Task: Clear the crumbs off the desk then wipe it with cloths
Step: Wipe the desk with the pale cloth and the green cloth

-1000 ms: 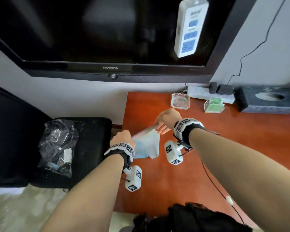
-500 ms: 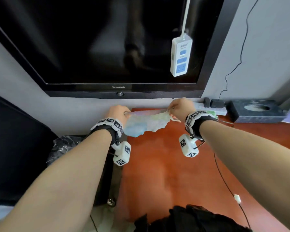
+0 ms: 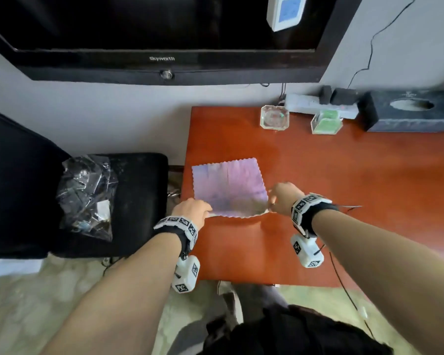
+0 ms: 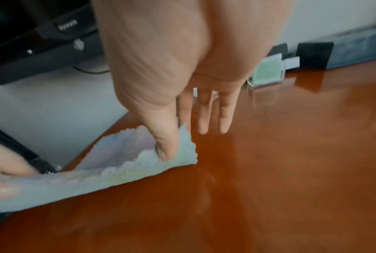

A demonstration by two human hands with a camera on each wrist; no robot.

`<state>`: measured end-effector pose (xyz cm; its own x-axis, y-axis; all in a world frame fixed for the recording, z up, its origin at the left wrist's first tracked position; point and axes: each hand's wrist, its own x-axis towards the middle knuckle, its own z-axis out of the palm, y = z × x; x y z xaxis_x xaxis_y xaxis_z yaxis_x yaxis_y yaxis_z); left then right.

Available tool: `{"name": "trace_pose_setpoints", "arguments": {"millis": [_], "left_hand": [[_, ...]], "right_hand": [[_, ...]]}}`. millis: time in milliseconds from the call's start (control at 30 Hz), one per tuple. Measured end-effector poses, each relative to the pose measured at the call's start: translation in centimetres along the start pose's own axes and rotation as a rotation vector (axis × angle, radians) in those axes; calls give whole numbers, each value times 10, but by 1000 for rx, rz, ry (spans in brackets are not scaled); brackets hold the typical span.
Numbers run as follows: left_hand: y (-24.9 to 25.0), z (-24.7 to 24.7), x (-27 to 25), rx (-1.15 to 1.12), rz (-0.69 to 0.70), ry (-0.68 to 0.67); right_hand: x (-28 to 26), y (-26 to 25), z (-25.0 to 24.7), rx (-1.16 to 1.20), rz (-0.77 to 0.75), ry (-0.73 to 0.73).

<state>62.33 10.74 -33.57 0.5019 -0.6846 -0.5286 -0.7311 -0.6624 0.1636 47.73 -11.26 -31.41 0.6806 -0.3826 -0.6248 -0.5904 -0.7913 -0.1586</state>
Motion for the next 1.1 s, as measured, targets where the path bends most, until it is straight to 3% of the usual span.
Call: {"name": "trace_pose_setpoints", "arguments": {"millis": [133,300,500,700,967,1100], "left_hand": [[1,28,-11,-70,-28,-76],[-3,11,-2,-149,-73,-108],[-15,-20,18,-308,-107,106],[-24,-35,37,-330,-178,265],[-32,-27,66,-352,-261,287],[-14,-20,73,-137,-213,373]], "right_hand": [[-7,12,39,61,36,-130],[3,22,32,128,47,-154],[27,17,-9,142,3,15],[61,11,-33,213,-54,223],[107,6,-27,211,-43,214],[124,11,-22,181,-28,161]]}}
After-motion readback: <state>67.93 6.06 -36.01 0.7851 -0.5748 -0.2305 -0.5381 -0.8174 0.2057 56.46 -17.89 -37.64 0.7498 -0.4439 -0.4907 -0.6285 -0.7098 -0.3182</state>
